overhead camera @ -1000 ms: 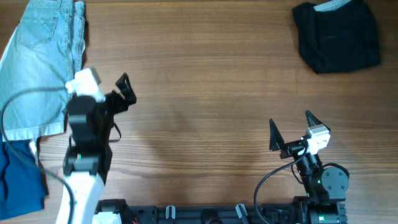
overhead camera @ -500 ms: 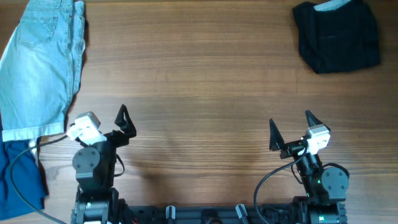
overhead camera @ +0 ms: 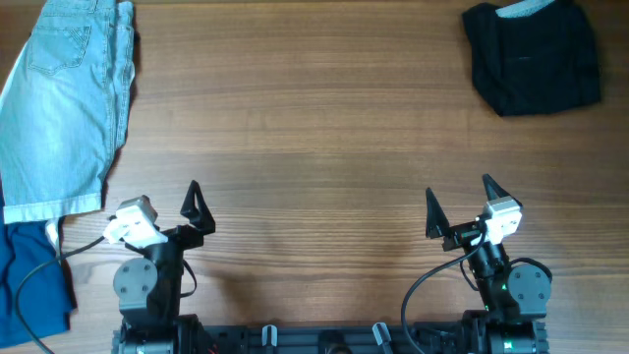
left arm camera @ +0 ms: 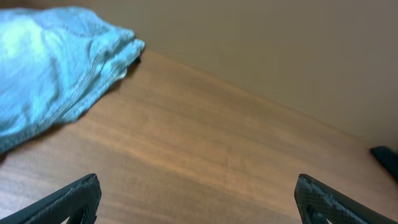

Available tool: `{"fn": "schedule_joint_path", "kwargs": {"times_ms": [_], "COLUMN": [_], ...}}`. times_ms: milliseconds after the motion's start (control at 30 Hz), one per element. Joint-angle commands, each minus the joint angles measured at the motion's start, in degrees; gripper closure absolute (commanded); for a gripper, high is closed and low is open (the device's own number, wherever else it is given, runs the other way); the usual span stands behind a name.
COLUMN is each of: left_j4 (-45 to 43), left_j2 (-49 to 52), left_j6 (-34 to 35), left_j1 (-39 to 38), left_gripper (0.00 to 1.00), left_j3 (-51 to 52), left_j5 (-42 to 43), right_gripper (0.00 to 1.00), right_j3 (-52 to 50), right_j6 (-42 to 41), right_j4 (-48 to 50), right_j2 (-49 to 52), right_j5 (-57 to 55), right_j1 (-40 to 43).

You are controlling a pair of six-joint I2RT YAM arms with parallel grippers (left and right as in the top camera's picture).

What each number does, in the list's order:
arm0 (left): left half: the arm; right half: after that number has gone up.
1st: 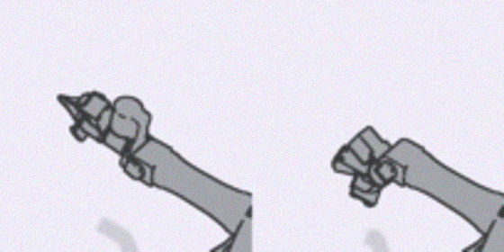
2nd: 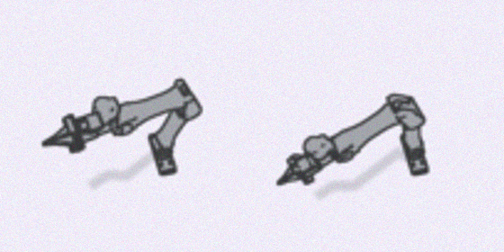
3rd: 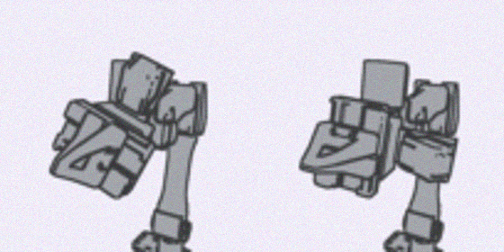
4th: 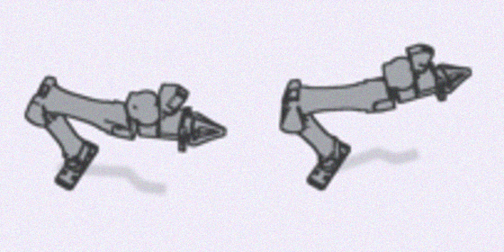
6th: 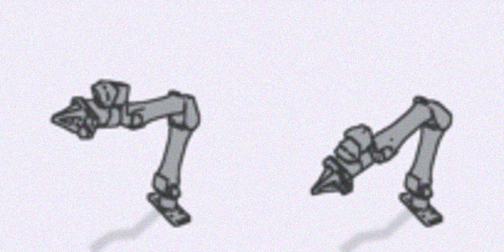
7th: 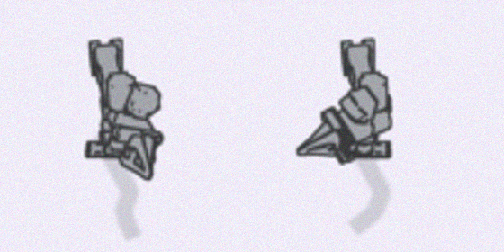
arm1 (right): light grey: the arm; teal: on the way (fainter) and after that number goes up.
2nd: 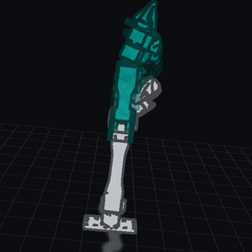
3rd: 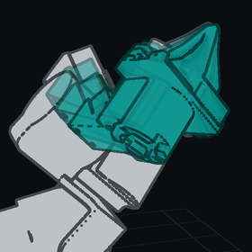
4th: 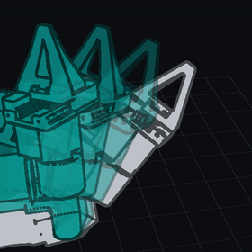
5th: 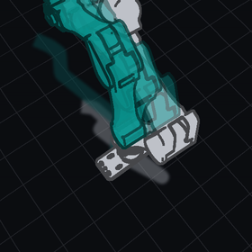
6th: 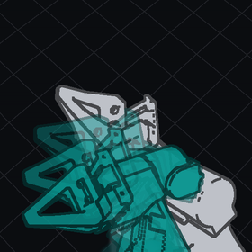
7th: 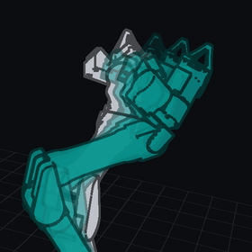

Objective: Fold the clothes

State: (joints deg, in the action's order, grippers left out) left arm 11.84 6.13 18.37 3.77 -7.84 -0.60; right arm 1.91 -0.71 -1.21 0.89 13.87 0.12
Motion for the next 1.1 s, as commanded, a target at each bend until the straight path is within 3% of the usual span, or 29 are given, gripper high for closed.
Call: {"fn": "schedule_joint_path", "kwargs": {"times_ms": [0,267,467,1067], "left_j4": [-0.6,-11.6,-7.5,-7.7], "left_j2": [-3.4,-6.0,-6.0,-5.7], "left_j6": [0.1,0.6,1.8,1.4], "left_j1": [0.5,0.9,0.9,0.9], "left_gripper": [0.0,0.0,0.0,0.0], "left_j3": [0.8,6.0,7.5,7.5], "left_j5": [-0.4,-0.3,0.0,0.1], "right_gripper": [0.0,0.0,0.0,0.0], "right_j3": [-0.5,-0.5,-0.5,-0.5], "right_j6": [0.7,0.7,0.7,0.7], "right_j4": [0.1,0.1,0.1,0.1], "right_j2": [-0.5,-0.5,-0.5,-0.5], "right_j5": [-0.5,-0.5,-0.5,-0.5], "right_j1": [-0.3,-0.3,-0.3,-0.3]}}
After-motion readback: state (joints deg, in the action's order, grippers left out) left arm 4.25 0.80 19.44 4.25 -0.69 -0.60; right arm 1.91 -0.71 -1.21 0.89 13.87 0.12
